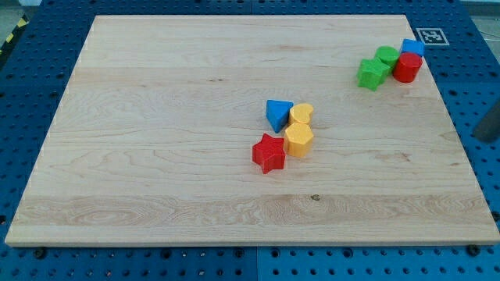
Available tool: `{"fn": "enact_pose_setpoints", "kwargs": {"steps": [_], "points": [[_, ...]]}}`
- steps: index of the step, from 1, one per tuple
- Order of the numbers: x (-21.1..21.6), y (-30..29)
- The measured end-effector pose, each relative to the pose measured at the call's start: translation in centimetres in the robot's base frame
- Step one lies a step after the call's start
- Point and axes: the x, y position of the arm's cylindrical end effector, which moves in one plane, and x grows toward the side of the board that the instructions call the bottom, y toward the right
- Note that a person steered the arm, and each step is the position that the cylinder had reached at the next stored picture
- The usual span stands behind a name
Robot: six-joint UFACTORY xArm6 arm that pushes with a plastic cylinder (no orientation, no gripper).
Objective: Move the green star diagonally top right to the triangle
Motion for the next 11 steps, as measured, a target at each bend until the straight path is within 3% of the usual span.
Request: {"fn": "enact_pose_setpoints", "kwargs": {"steps": [2, 4, 5, 6, 7, 10, 11], "points": [[-6.7, -1.4], [-8.3, -10.8], [-8.5, -11.6], [-7.2, -7.8], [-8.6, -7.6], [-9.5, -25.7], [-9.1, -23.3]]}}
